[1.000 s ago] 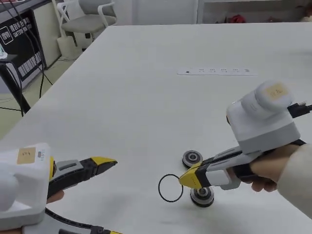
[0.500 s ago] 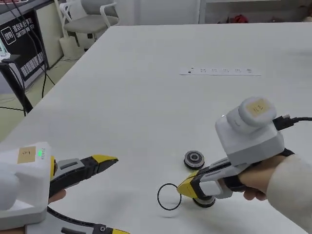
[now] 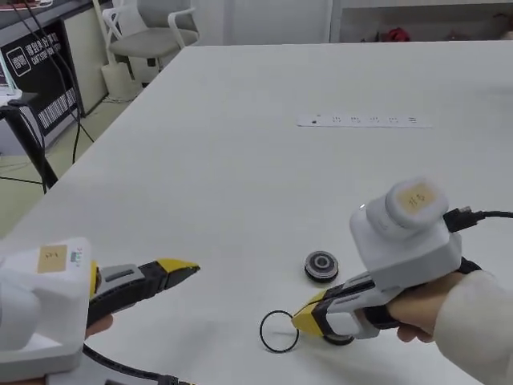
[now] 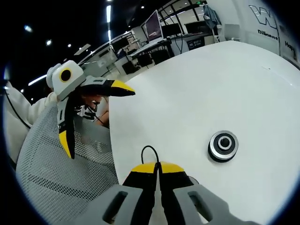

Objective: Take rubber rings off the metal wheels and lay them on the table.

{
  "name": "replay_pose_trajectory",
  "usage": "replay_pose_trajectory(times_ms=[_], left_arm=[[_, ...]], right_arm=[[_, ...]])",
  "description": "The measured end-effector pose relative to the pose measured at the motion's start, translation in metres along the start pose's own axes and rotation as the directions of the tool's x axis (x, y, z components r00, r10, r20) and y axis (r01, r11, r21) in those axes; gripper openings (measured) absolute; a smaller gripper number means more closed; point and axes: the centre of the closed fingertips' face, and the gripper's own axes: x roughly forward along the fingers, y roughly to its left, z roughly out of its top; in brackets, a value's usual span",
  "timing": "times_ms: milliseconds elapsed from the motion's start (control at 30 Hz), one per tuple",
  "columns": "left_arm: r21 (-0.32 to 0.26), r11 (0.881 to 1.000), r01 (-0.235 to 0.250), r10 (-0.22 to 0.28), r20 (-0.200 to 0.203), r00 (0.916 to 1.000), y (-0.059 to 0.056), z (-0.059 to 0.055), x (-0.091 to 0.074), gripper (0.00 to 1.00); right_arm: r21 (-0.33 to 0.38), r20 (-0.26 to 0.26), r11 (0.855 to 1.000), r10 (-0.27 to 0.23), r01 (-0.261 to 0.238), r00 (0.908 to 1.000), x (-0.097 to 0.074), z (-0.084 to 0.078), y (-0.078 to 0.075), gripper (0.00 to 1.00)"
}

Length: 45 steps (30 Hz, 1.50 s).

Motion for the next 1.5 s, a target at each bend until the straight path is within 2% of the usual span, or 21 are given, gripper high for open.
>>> replay_pose_trajectory(times_ms=[667, 1033, 1267, 1500], left_arm=[[0.001, 1.0, 0.004, -0.004, -0.009, 1.0, 0.0, -0.002, 0.001, 0.99], [0.001, 1.0, 0.0, 0.0, -0.007, 1.0, 0.0, -0.002, 0.0, 0.98], [0.0, 1.0, -0.002, 0.002, -0.006, 1.0, 0.002, -0.003, -0.001, 0.98], [0.001, 1.0, -0.005, 0.005, -0.007, 1.0, 0.001, -0.002, 0.0, 0.98]], right_arm=[[0.002, 0.007, 1.0, -0.019, 0.019, 0.9998, -0.004, 0.001, -0.008, 0.03], [0.016, 0.044, 0.999, -0.038, 0.038, 0.9983, -0.017, 0.01, -0.017, 0.06], [0.013, 0.079, 0.998, -0.065, 0.064, 0.9948, -0.029, 0.019, -0.024, 0.07], [0.017, 0.116, 0.997, -0.077, 0.075, 0.9903, -0.041, 0.028, -0.024, 0.09]])
